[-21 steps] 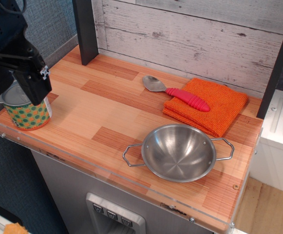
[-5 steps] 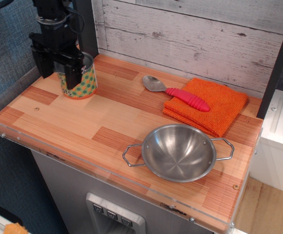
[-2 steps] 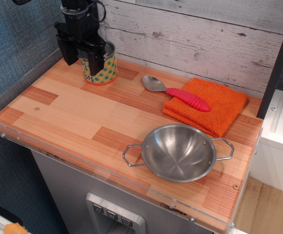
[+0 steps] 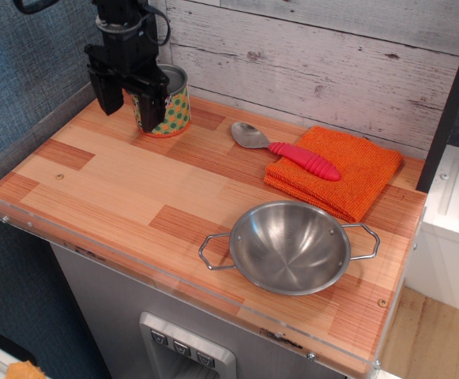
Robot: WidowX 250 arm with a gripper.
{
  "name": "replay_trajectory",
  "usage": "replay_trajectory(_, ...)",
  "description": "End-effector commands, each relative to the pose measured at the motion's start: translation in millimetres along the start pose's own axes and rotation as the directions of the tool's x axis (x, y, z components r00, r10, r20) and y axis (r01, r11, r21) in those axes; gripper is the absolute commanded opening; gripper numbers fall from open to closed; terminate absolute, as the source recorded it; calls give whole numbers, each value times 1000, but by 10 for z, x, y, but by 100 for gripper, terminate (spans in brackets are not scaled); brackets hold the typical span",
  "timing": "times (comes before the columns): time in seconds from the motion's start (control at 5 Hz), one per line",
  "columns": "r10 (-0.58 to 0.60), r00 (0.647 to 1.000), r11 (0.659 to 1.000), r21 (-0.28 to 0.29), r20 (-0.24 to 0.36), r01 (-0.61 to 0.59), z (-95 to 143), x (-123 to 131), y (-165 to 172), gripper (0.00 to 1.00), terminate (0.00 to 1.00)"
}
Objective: Move the can to the top left corner of the table.
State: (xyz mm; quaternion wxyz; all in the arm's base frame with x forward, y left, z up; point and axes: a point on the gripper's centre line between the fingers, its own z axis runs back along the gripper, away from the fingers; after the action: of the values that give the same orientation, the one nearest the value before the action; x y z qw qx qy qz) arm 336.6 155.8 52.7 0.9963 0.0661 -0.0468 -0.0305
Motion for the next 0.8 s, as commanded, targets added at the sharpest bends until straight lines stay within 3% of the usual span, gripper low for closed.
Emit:
replay_trajectory(0.0,23,998,1000,10,52,-24,488,-151,-105,100,0)
replay_trajectory(0.6,-65,983,993,-89,174,82,1137,7,-623,100,0)
